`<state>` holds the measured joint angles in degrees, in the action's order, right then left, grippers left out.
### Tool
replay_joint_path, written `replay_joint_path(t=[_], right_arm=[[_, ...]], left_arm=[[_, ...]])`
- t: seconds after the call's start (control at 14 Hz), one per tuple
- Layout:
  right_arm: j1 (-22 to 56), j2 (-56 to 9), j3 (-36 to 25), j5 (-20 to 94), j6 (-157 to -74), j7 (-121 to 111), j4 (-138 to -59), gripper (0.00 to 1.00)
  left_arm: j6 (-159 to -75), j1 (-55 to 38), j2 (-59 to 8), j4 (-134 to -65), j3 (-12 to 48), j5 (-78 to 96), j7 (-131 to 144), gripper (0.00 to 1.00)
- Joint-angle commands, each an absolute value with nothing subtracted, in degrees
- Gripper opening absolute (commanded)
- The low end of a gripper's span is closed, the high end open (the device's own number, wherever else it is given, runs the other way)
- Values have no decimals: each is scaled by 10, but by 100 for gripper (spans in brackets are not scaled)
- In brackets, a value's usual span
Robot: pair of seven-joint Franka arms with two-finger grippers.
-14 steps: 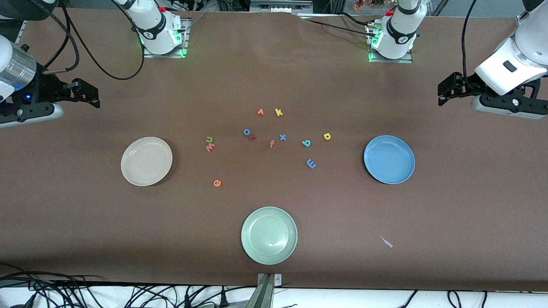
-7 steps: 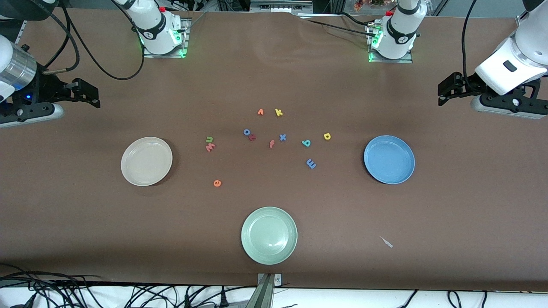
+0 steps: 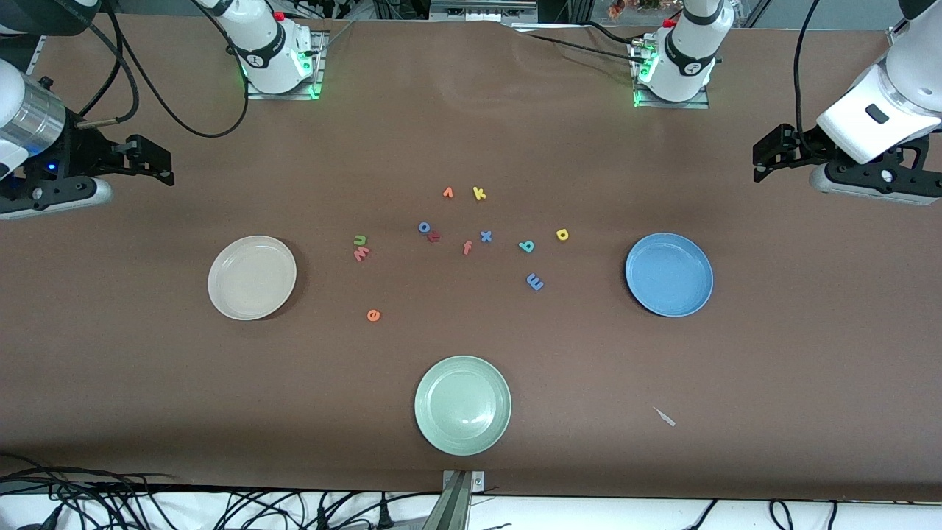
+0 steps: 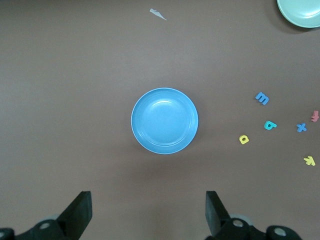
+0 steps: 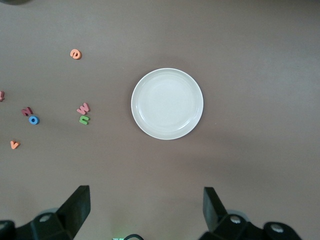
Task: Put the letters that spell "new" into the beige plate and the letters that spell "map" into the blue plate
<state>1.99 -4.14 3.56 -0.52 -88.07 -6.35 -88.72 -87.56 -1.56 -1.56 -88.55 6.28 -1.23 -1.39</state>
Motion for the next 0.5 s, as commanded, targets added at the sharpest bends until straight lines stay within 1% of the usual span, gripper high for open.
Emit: replay_joint_path(t=[0.0,0.43], right_arm=[[20,-32,38,3,-884,-54,-898,100],[19,-18,38,3,-889,-54,-913,100]], left_arm=[[-868,-13,-11,-881,64,-22,-25,100],[-868,-13,-11,-881,64,-22,-25,100]])
